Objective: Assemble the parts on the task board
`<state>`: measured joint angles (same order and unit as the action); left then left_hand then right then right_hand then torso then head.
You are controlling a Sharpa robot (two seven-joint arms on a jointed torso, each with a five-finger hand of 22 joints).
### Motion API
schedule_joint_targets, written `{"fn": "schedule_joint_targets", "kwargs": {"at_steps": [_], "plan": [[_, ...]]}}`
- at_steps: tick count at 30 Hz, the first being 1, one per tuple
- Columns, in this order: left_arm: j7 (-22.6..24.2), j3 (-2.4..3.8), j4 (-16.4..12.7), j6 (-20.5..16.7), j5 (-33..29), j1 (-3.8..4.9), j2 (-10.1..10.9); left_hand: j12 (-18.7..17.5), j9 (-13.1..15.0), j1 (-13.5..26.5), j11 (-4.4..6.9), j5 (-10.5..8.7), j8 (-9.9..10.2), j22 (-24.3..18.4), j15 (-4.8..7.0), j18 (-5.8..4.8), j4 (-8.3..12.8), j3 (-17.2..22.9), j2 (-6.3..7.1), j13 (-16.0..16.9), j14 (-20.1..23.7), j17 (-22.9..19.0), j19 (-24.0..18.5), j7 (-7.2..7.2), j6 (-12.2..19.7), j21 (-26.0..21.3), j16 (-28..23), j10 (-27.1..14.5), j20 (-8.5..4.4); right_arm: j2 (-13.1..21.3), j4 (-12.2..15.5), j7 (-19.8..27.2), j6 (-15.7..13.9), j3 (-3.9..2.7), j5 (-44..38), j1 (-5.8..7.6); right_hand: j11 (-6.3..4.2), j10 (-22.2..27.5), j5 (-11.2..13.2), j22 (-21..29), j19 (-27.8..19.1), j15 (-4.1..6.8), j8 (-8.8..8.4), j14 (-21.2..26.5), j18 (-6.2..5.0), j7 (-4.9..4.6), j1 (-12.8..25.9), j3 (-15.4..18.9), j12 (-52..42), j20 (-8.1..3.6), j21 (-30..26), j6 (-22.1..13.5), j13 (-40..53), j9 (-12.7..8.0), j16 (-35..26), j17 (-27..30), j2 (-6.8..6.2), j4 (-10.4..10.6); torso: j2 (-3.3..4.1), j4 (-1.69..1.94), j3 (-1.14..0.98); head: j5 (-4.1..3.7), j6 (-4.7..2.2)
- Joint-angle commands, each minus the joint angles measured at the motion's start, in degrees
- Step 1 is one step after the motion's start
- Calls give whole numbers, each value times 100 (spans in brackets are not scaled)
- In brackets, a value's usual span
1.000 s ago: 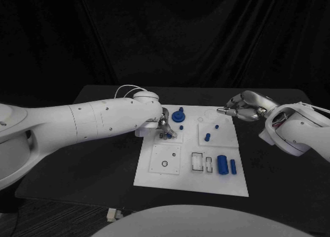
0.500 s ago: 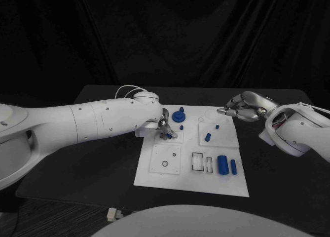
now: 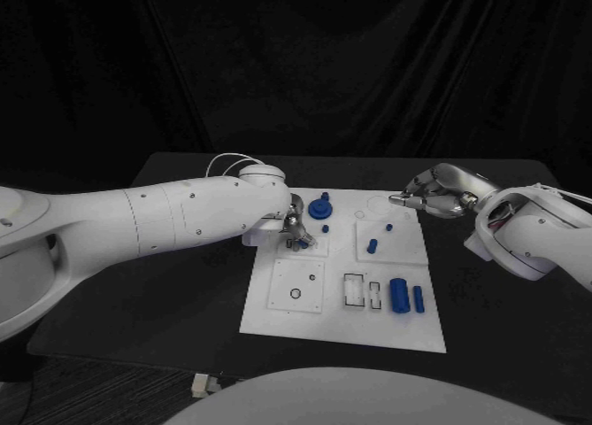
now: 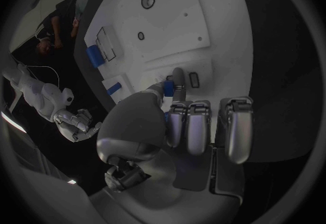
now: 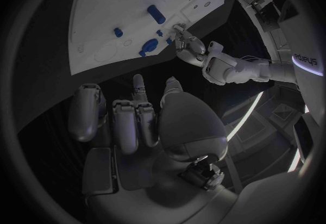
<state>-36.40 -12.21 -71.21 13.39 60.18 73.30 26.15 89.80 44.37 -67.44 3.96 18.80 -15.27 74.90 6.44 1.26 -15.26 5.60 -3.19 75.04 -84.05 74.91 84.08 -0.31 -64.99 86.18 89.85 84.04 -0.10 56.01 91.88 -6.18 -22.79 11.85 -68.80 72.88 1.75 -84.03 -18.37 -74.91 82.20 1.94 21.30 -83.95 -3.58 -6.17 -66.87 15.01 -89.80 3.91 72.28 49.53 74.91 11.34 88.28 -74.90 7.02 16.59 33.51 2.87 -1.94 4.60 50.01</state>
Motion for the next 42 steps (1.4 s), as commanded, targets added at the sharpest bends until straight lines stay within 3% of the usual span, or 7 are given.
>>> {"fn": "schedule_joint_targets", "kwargs": {"at_steps": [1,4,12,21,30,39,42], "plan": [[174,2,-35,-45,-14,-11,13,20,12,-82,-19,79,33,1285,-15,-10,14,64,-11,1496,-595,1509,324,8,-6,-35,15,596,41,6,0,-94,34,-4,-13,-15,-32,-597,-29,-899,-58,45,39,-494,-72,32,-58,33,-20,2,-34,20,1509,5,-20,-1047,2,0,2,0,0,5,-1],[200,2,-68,-72,-14,-11,38,20,32,-202,-12,230,38,1291,-9,-11,95,188,19,1496,-595,1509,329,15,-8,-32,15,596,36,3,-6,-100,41,-4,-13,-17,-32,-597,-29,-899,-58,45,39,-494,-72,32,-58,33,-20,2,-34,20,1509,5,-20,-1047,2,0,-1,-1,0,11,-1],[145,2,-155,-64,-14,-11,103,20,40,-227,-10,240,33,1295,-8,-13,116,216,32,1496,-595,1509,333,19,-20,-27,15,596,35,-5,-16,-106,54,-4,-13,-23,-32,-597,-29,-892,-67,45,40,-492,-77,32,-59,34,-20,1,-54,20,1509,6,-25,-1037,5,0,0,2,1,17,-1],[71,2,-173,25,-14,-11,142,20,59,-112,-19,-12,42,1292,-13,-10,28,228,97,1496,-595,1509,327,5,-37,-43,15,596,36,-7,-24,-111,66,-4,-13,-26,-33,-597,-29,-890,-69,45,40,-491,-78,32,-60,35,-20,1,-59,21,1509,7,-27,-1032,6,1,-1,2,-1,21,-1],[69,2,-144,47,-14,-11,132,20,77,22,-26,-422,61,1296,-18,-9,-83,199,118,1496,-595,1509,327,-3,-53,-50,15,596,42,-13,-31,-118,79,-4,-13,-27,-33,-597,-29,-890,-69,45,40,-491,-78,32,-60,35,-20,1,-59,21,1509,7,-27,-1032,6,1,-2,0,0,28,-1],[83,2,-65,54,-14,-11,106,1,88,405,-52,-1240,117,1300,-41,-7,-135,2,71,1478,-595,1509,323,-31,-51,-68,15,587,63,2,-22,-124,79,-4,-13,-28,-33,-597,-29,-884,-76,46,42,-488,-82,33,-62,38,-20,1,-77,21,1509,9,-33,-1020,11,2,2,-1,1,18,-1],[89,2,-47,56,-14,-11,99,-2,89,500,-55,-1380,132,1300,-44,-5,-137,-59,56,1476,-595,1509,320,-35,-50,-76,15,586,67,6,-20,-125,78,-4,-13,-28,-33,-597,-29,-884,-76,46,42,-488,-82,33,-62,38,-20,1,-77,21,1509,9,-33,-1020,11,2,2,0,0,17,-1]]}}
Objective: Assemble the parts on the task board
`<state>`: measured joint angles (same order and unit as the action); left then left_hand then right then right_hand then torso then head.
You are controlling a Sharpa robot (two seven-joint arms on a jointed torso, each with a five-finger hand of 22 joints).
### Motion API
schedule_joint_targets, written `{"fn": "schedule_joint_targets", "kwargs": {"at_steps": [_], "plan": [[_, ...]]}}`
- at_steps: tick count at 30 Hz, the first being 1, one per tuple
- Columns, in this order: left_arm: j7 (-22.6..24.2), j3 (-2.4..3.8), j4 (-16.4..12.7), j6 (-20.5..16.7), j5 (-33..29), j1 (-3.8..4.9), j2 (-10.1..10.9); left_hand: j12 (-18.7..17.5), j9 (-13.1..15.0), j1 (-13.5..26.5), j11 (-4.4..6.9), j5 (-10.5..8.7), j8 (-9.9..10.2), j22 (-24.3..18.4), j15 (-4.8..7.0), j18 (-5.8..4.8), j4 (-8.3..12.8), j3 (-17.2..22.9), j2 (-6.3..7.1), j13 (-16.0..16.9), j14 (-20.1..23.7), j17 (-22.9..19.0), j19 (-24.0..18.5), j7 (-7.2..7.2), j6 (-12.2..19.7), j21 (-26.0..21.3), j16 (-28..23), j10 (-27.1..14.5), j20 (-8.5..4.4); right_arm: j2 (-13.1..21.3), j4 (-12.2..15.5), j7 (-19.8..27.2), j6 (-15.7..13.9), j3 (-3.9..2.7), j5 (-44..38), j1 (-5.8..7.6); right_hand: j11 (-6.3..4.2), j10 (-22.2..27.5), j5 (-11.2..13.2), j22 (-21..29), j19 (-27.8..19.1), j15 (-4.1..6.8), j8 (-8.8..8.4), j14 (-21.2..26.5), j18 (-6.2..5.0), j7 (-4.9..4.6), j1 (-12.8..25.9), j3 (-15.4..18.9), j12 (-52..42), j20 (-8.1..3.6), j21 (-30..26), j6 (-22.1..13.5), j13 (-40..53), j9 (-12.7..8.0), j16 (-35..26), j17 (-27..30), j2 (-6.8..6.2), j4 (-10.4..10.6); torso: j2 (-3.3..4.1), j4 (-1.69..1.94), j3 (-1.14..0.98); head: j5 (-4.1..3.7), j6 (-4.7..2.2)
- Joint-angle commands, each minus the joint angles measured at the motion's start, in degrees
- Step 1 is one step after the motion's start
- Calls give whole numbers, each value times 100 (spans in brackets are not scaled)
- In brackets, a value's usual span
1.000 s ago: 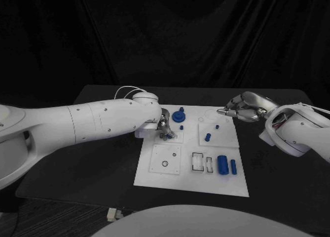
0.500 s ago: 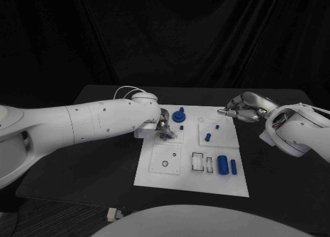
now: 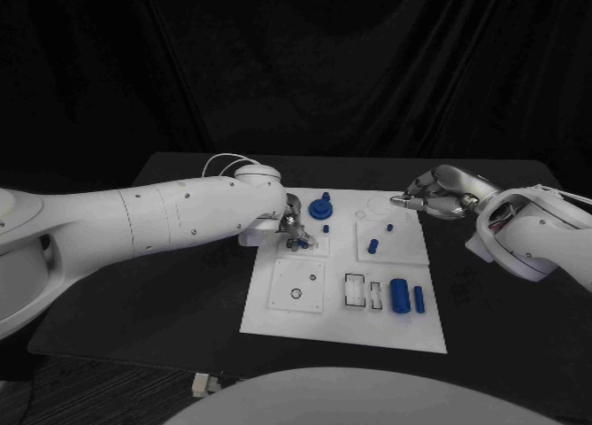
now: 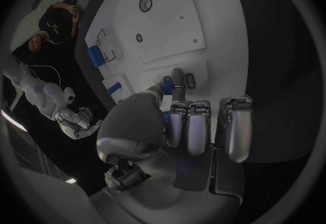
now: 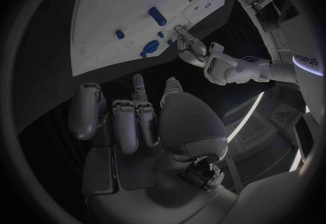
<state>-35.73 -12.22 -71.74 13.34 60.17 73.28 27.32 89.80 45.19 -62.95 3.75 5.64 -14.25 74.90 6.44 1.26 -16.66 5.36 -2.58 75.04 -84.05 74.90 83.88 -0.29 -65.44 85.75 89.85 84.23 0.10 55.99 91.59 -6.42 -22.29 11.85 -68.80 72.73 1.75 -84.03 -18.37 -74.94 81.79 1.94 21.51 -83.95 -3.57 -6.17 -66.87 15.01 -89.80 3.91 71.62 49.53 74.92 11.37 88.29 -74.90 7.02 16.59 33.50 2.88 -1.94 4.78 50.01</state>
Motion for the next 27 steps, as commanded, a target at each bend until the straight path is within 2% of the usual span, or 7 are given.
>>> {"fn": "schedule_joint_targets", "kwargs": {"at_steps": [1,4,9,27], "plan": [[25,3,11,61,-13,-9,-20,-2,7,59,-35,-75,31,1301,-44,-6,3,-40,-5,1476,-595,1510,342,-38,-5,-30,15,567,47,8,10,-101,29,-4,-13,-13,-33,-597,-29,-882,-35,46,20,-488,-82,33,-62,38,-20,1,-11,21,1508,6,-34,-1020,12,2,2,-2,0,0,-1],[28,3,23,62,-13,-9,-29,-5,8,141,-38,-181,44,1302,-47,-5,2,-103,-11,1473,-595,1510,340,-41,-7,-36,15,566,49,5,11,-100,29,-4,-13,-13,-33,-597,-29,-882,-35,46,20,-488,-82,33,-62,38,-20,1,-11,21,1508,6,-34,-1020,12,2,0,-3,0,4,-1],[29,3,31,68,-13,-10,-36,-5,11,230,-40,-248,52,1306,-48,-7,-3,-172,-11,1473,-595,1510,345,-42,-15,-32,15,566,51,-2,9,-98,30,-4,-13,-13,-33,-597,-29,-882,-35,46,20,-488,-82,33,-62,38,-20,1,-11,21,1508,6,-34,-1020,12,2,3,-1,0,8,-1],[54,3,63,101,-13,-11,-48,-18,14,292,-40,-264,55,1304,-49,-4,-1,-224,-6,1461,-595,1510,340,-41,-23,-42,15,560,52,-2,8,-96,30,-4,-13,-20,-34,-597,-30,-879,-36,47,22,-487,-83,34,-67,42,-20,0,-18,21,1508,8,-36,-1018,15,1,2,-1,0,8,-1]]}}
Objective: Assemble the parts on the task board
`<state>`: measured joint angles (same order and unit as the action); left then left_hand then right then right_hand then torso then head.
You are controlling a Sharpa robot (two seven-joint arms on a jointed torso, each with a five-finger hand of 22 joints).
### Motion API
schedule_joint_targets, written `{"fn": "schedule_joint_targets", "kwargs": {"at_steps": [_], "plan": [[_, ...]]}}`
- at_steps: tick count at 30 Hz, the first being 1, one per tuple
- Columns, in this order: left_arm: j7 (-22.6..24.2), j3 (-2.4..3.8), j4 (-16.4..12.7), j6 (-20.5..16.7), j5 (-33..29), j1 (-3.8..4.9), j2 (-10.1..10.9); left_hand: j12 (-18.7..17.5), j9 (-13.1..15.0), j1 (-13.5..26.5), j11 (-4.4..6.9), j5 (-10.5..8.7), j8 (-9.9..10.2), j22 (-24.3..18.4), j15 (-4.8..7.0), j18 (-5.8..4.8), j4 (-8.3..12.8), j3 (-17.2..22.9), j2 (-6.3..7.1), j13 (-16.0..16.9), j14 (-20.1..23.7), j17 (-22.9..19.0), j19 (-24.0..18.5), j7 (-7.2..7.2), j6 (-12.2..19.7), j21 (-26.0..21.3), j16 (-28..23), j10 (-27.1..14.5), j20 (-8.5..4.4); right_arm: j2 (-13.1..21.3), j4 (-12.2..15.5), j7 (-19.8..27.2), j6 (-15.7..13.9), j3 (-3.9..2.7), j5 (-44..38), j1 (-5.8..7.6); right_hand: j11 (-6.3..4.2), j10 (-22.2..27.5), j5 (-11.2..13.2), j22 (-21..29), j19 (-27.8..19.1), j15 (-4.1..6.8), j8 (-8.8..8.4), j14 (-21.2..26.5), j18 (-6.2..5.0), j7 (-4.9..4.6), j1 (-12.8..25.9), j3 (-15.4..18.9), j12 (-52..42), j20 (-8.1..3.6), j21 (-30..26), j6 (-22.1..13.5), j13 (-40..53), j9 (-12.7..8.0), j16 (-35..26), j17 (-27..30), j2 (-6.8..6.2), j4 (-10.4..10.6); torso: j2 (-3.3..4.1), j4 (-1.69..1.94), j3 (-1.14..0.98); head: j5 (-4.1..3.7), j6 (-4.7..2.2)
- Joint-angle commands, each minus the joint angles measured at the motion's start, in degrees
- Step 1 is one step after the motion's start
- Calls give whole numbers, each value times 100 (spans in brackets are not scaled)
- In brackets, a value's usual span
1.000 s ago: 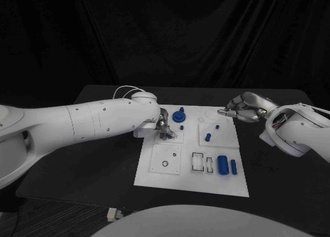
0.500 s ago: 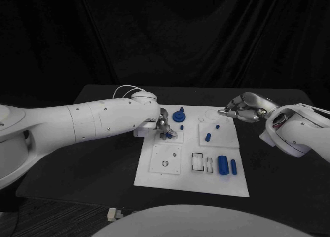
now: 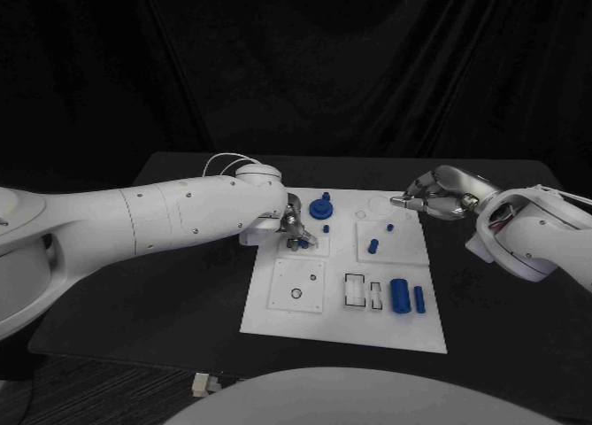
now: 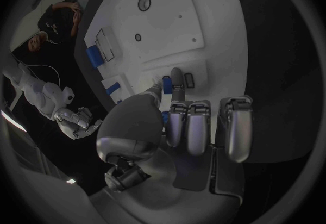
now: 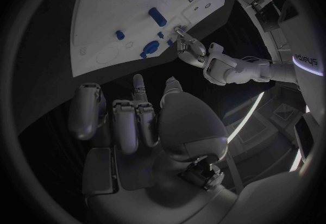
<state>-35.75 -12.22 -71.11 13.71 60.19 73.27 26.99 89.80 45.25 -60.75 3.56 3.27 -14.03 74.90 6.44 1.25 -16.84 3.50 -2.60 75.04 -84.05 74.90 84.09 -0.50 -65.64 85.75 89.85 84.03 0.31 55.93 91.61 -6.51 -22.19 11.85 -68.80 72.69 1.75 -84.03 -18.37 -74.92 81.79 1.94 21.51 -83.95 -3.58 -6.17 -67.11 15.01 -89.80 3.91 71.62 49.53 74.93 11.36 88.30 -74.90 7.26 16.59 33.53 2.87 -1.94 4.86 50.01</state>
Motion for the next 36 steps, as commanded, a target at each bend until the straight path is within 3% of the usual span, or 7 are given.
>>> {"fn": "schedule_joint_targets", "kwargs": {"at_steps": [1,14,21,36], "plan": [[59,3,0,64,-14,-11,-16,-18,9,72,-21,-27,34,1304,-49,-3,17,-38,-4,1462,-595,1510,319,-20,-3,-42,15,580,31,3,5,-86,19,-4,-13,-17,-34,-597,-30,-881,-36,47,22,-487,-83,34,-43,42,-20,0,-18,21,1507,9,-37,-1018,-9,1,-1,0,0,1,-1],[194,3,-9,-49,-14,-13,-22,-26,29,2,-13,2,19,1305,-45,-3,59,-47,4,1455,-595,1510,319,-7,-23,-44,15,577,30,6,0,-81,19,-4,-13,-28,-34,-597,-30,-878,-39,47,23,-487,-84,34,-47,46,-20,0,-27,20,1507,11,-38,-1015,-6,1,-2,0,1,1,-1],[316,3,-24,-151,-14,-14,-14,-30,77,-233,-9,163,14,1309,-42,-3,132,-45,80,1451,-595,1510,319,-7,14,-50,15,575,26,9,-5,-82,20,-4,-13,-30,-34,-597,-30,-878,-39,47,23,-487,-84,34,-47,46,-20,0,-27,20,1507,11,-38,-1015,-6,1,-2,2,0,-4,-1],[398,3,-29,-262,-14,-15,-3,-35,181,-337,-9,196,-73,1313,-40,-3,150,-55,109,1446,-595,1510,320,-5,55,-51,15,572,24,-2,-22,-86,38,-4,-13,-31,-35,-597,-29,-870,-47,48,24,-483,-88,35,-47,55,-20,-2,-51,18,1507,14,-46,-998,-2,3,-3,1,-1,16,-1]]}}
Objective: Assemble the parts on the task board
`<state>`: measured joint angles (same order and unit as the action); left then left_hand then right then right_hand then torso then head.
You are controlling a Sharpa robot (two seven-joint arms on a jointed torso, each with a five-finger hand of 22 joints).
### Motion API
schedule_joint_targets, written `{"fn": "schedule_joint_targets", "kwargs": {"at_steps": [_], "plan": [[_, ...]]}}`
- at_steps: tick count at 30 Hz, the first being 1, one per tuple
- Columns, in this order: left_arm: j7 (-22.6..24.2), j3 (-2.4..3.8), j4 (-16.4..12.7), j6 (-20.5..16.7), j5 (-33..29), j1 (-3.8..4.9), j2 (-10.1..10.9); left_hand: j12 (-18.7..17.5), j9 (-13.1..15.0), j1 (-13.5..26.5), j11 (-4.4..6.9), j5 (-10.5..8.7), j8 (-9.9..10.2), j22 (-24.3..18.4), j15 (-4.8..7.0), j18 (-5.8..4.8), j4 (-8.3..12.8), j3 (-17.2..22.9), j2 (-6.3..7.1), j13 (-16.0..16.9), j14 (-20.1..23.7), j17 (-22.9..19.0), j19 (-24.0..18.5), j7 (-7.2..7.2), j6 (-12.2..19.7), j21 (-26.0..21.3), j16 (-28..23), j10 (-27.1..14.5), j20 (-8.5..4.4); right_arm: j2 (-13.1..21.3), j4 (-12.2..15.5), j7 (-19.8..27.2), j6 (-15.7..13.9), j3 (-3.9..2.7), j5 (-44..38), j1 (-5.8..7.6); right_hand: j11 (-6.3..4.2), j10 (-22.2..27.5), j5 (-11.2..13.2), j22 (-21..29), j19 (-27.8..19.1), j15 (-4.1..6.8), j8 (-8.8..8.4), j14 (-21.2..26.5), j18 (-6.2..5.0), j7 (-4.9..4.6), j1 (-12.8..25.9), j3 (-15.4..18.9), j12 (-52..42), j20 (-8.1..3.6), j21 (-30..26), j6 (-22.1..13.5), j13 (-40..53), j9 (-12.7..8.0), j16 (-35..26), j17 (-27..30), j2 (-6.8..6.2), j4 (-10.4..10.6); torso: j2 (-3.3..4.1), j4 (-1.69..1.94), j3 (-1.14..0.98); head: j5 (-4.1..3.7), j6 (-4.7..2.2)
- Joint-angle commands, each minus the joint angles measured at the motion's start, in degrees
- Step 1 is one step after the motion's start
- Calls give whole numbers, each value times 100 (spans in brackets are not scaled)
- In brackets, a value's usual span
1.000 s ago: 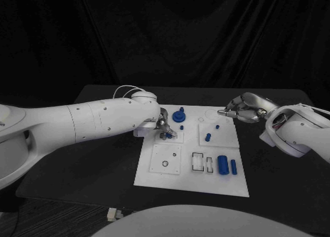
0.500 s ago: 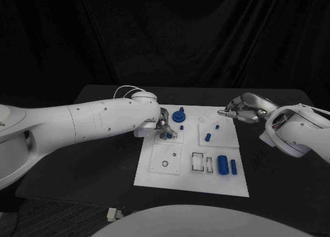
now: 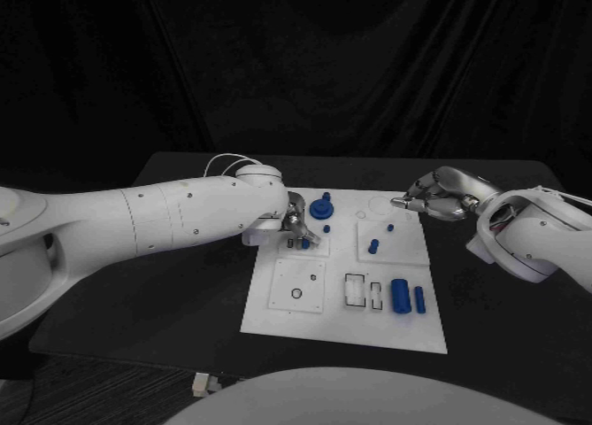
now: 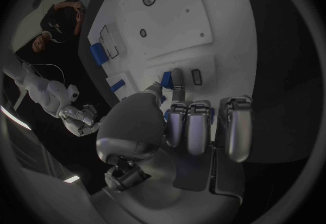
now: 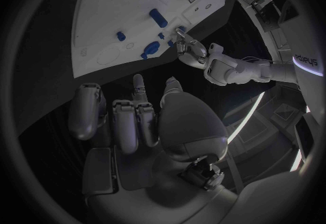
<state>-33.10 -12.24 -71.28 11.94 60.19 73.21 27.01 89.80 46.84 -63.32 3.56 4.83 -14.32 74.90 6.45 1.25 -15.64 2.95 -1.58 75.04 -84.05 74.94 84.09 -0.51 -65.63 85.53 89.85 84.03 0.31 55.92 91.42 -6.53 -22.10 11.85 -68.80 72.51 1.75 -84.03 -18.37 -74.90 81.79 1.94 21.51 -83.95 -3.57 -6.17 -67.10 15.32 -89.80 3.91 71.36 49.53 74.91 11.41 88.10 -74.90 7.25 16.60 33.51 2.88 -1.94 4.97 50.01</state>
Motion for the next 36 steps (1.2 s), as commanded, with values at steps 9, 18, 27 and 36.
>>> {"fn": "schedule_joint_targets", "kwargs": {"at_steps": [9,18,27,36], "plan": [[112,4,3,-21,-15,-11,-14,-46,260,-471,8,841,-226,1321,-27,0,195,113,46,1437,-595,1506,317,15,268,-47,15,567,12,4,3,-86,29,-4,-13,-14,-35,-597,-29,-872,-47,48,24,-483,-89,35,-47,24,-20,-2,-24,18,1509,9,-26,-999,-1,2,1,1,-1,2,-1],[82,4,6,62,-15,-13,-24,-65,296,-776,19,1079,-245,1323,-18,2,398,252,128,1420,-595,1506,312,25,364,-63,15,558,4,4,6,-81,23,-4,-13,-15,-35,-597,-28,-868,-50,49,24,-480,-91,34,-47,28,-20,-2,-35,16,1509,10,-31,-988,-1,3,0,-1,0,5,-1],[65,4,-7,70,-15,-16,-3,-69,292,-893,22,1246,-250,1328,-16,1,482,350,153,1416,-595,1506,316,26,377,-63,15,556,0,6,8,-77,17,-4,-13,-18,-35,-597,-28,-868,-50,49,24,-480,-91,34,-47,28,-20,-2,-35,16,1509,10,-31,-988,-1,3,3,-1,0,13,-1],[66,4,-101,-37,-15,-16,51,-71,284,-963,30,1488,-262,1336,-8,-2,541,462,180,1415,-595,1506,324,38,358,-53,15,556,-6,2,-3,-73,19,-4,-13,-25,-35,-597,-27,-865,-53,49,24,-480,-92,35,-47,33,-20,-2,-45,14,1509,12,-32,-986,0,3,0,2,-1,12,-1]]}}
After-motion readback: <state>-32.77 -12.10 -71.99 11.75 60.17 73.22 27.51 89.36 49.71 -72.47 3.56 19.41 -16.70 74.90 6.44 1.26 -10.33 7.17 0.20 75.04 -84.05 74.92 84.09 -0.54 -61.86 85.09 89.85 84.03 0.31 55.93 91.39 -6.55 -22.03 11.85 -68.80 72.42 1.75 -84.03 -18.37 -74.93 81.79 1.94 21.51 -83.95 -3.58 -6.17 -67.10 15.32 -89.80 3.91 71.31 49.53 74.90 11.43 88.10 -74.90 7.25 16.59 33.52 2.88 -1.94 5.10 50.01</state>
